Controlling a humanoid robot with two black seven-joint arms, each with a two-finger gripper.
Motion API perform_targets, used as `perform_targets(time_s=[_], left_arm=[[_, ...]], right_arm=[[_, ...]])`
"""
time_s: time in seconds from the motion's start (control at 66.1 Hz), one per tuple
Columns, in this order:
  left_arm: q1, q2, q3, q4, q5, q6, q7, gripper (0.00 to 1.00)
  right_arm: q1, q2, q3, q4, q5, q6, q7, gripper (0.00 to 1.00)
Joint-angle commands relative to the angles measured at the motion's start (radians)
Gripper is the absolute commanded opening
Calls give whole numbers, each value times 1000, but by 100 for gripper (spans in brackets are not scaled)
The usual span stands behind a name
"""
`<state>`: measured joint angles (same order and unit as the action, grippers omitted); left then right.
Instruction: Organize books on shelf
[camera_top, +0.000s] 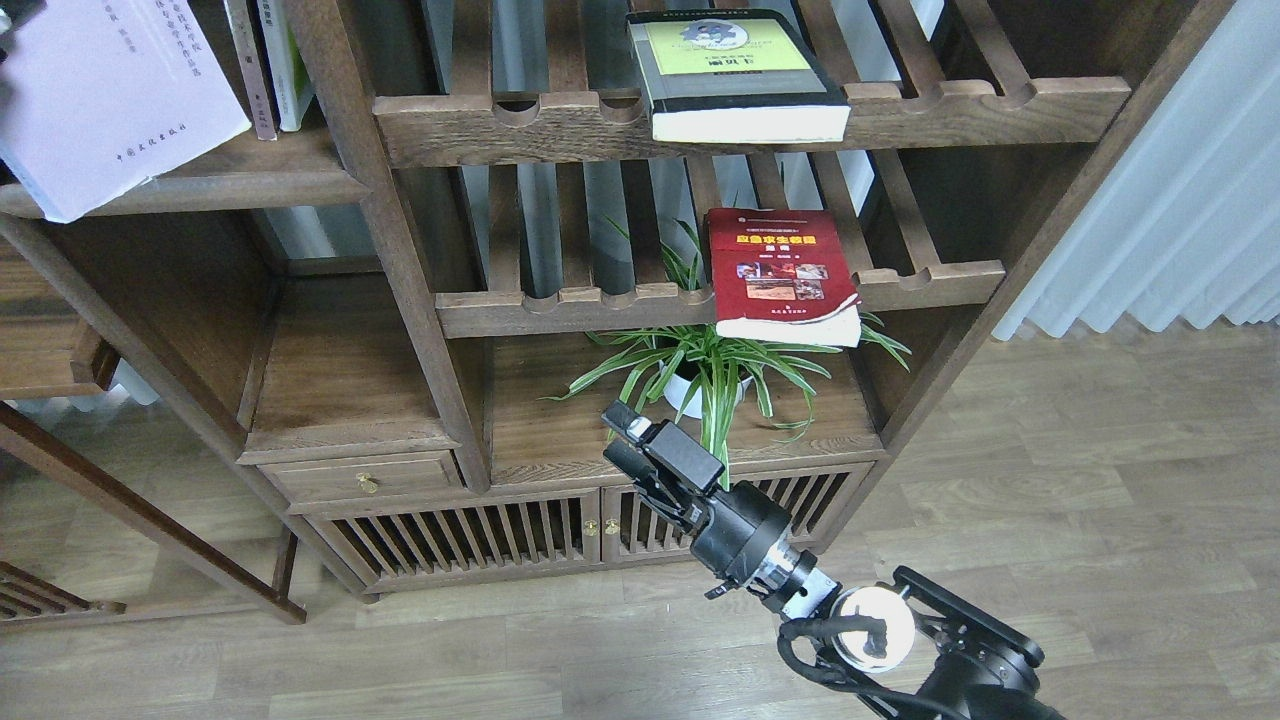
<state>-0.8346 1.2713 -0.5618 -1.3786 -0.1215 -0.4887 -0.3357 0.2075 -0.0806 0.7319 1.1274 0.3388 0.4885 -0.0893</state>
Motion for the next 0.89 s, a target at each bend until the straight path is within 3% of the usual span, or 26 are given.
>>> perform_targets(time_s=[0.0,0.878], left_arm=[[-1,16,-1,1,-10,0,0,5],[-17,-35,-93,41,-15,0,-5,2]], right_arm=[[0,2,1,0,-3,0,0,96],[-10,41,11,14,-3,0,2,96]])
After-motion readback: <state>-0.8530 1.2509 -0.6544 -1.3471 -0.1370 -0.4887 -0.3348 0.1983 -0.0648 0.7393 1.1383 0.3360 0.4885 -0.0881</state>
